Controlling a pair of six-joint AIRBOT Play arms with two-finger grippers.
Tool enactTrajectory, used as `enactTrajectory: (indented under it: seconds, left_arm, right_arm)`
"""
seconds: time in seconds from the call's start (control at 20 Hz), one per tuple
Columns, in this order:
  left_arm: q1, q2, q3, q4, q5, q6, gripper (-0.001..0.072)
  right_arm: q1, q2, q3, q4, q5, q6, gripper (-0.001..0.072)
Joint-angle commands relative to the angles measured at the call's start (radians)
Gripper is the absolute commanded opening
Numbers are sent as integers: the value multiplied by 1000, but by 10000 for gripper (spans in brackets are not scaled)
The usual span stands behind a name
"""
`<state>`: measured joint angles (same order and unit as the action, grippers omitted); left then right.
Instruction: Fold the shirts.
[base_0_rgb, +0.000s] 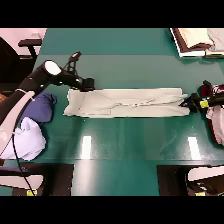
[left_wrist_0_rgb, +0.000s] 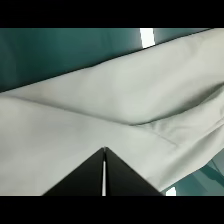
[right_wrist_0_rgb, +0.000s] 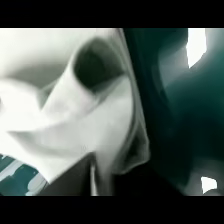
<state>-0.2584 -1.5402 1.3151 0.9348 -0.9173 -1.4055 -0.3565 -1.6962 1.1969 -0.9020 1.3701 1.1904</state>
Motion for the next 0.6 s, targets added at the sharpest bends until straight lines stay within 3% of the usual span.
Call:
enactTrajectory:
  seconds: [0.0, 0.25, 0.55]
  left_arm:
    - [-93, -66, 56, -1, 43, -37, 21]
    - [-205, -214, 188, -2, 45, -58, 21]
    - [-301, -365, 327, -13, 42, -87, 21]
  right_arm:
    - [53, -11, 35, 44, -66, -18, 21]
    - [145, 55, 244, 47, 108, -17, 20]
    - [348, 251, 451, 47, 84, 57, 20]
